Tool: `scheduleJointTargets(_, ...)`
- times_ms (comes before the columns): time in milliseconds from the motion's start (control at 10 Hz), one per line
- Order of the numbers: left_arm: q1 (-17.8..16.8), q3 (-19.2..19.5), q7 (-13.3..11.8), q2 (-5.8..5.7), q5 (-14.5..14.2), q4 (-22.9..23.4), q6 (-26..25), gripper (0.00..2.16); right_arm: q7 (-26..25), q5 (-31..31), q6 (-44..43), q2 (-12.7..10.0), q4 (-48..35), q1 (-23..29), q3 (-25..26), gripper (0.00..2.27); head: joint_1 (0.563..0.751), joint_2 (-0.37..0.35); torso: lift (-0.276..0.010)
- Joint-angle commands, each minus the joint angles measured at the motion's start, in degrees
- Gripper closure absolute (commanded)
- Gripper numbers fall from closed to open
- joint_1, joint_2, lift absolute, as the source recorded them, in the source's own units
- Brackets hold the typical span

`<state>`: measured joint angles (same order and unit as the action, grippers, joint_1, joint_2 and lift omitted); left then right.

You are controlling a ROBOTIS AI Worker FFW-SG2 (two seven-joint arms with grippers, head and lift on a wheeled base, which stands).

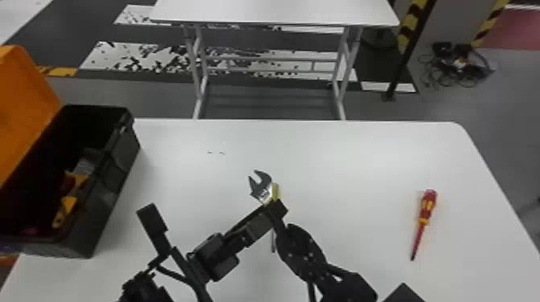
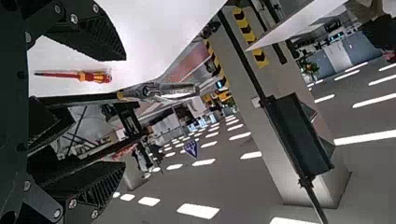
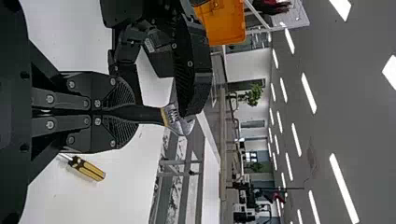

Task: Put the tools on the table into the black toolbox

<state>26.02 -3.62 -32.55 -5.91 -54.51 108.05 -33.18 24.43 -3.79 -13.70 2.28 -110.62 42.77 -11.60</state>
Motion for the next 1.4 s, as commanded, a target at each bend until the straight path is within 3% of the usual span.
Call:
scheduleJointTargets(0, -0.71, -0.16, -0.32, 0.02, -0.69, -1.18, 0.0, 0.22, 0.0, 0.01, -0.05, 0.01, -0.04, -0.05, -0.09, 2.25, 0.695, -0.01, -0.075)
scheduleJointTargets(200, -1.15, -0.16, -0.76, 0.02, -0.69, -2.06, 0.17, 0.43, 0.0, 0.01, -0.05, 0.01, -0.04, -0.14, -0.09, 2.25, 0.695, -0.009, -0.075)
scheduleJointTargets(300, -1.41, -0.07, -1.64, 0.02, -0.95, -2.93, 0.0, 0.71, 0.0, 0.01, -0.05, 0.01, -0.04, -0.23, -0.09, 2.25, 0.695, -0.009, -0.075)
scheduleJointTargets(400, -1.5, -0.07, -2.26, 0.02, -0.95, -3.2, 0.0, 1.42, 0.0, 0.01, -0.05, 0.01, -0.04, -0.23, -0.09, 2.25, 0.695, -0.01, -0.075)
scheduleJointTargets(500, -1.67, 0.01, -3.05, -0.07, -0.78, -3.2, 0.0, 1.79, 0.0, 0.01, -0.05, -0.08, -0.04, -0.23, -0.09, 2.25, 0.695, -0.01, -0.075)
scheduleJointTargets(700, -2.29, 0.37, -4.63, -0.07, 0.98, -3.29, -2.64, 2.13, 0.0, 0.01, -0.05, -0.08, -0.12, -0.23, -0.09, 2.25, 0.695, -0.009, -0.075)
scheduleJointTargets(800, -2.38, 0.63, -5.42, 0.02, 1.33, -3.29, -2.64, 2.13, -0.18, 0.27, 0.13, -0.17, -0.21, -0.23, -0.18, 2.25, 0.695, -0.012, -0.075)
scheduleJointTargets(900, -2.38, 0.8, -5.42, 0.02, 1.33, -3.29, -2.64, 2.13, -0.26, 1.33, -0.05, -0.17, -0.12, -0.05, -0.09, 1.84, 0.695, -0.016, -0.075)
scheduleJointTargets(1000, -2.29, 1.07, -5.42, 0.02, 1.33, -3.29, -2.81, 2.13, -0.26, 2.12, -0.22, -0.17, -0.12, 0.03, 0.09, 0.73, 0.695, -0.017, -0.075)
scheduleJointTargets(1100, -2.2, 1.24, -5.16, 0.02, 1.24, -3.29, -2.81, 2.13, -0.26, 2.2, -0.22, -0.17, -0.12, 0.12, 0.09, 0.01, 0.695, -0.018, -0.075)
scheduleJointTargets(1300, -2.11, 3.18, -5.33, -0.07, 0.89, -2.67, -3.52, 2.13, -0.26, 2.82, -0.4, -0.17, -0.12, 0.74, 0.35, 0.03, 0.695, -0.014, -0.075)
